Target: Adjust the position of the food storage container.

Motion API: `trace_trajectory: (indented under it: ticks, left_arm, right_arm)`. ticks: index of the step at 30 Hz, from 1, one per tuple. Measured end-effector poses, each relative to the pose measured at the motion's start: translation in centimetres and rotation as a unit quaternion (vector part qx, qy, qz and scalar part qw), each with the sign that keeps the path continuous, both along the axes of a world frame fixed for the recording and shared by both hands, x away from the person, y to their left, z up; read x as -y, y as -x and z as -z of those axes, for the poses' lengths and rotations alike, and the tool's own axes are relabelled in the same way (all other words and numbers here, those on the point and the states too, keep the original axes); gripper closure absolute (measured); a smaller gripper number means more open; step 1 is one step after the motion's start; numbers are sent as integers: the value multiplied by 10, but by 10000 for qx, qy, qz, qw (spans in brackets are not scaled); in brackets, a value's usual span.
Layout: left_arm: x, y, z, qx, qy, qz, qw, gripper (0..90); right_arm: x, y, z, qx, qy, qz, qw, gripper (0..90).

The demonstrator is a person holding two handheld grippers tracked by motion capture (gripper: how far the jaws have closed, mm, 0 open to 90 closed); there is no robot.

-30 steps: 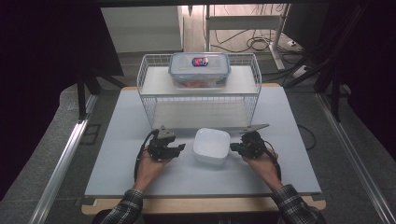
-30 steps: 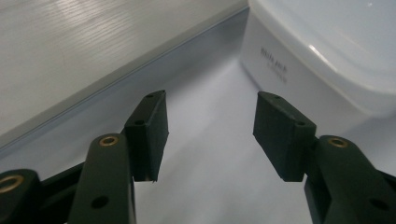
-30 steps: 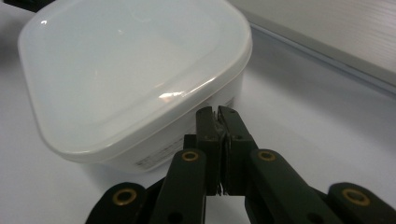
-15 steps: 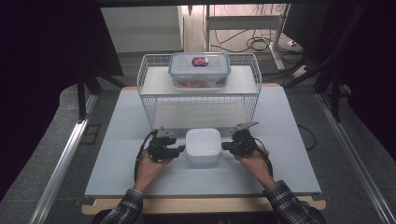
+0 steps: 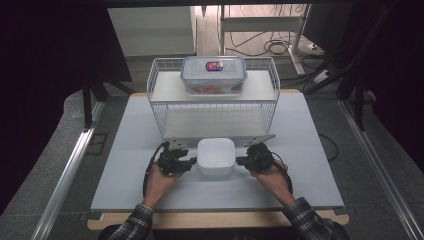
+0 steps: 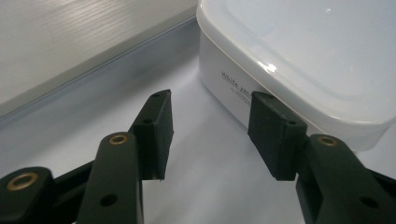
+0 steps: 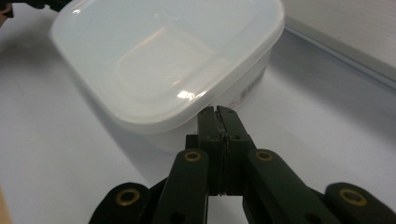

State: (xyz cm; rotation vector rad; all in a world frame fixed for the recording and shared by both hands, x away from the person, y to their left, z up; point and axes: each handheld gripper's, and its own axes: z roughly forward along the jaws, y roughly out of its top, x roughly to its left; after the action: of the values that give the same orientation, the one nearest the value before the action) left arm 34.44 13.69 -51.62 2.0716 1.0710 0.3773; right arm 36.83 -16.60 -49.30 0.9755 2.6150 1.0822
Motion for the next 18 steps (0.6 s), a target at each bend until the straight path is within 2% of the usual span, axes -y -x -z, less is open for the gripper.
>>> trace_trajectory:
  ticks: [4,5,8,9,12,15,18]
  left_arm:
    - [-1,-2,-1,-50,-7,-83,10000,437]
    - [-3,-1,-1,-56,79,-172,9998,428]
    - [-12,4,-3,-41,98,-229,9997,384]
    - [-15,7,-5,-35,46,-173,9998,352]
    - [-22,19,-10,172,-115,75,9998,234]
    - [-27,28,-13,203,51,204,9996,173]
    - [-30,34,-15,190,206,226,9994,122]
  right_arm:
    - [1,2,0,2,-6,-30,10000,865]
    - [2,2,0,14,-10,-38,10000,857]
    - [7,4,-3,92,-65,-4,9999,810]
    - [10,5,-5,140,-78,6,9999,790]
    - [19,8,-11,229,-191,56,9995,714]
    - [26,14,-17,317,-282,70,9991,615]
    - [30,21,-21,467,-318,63,9984,492]
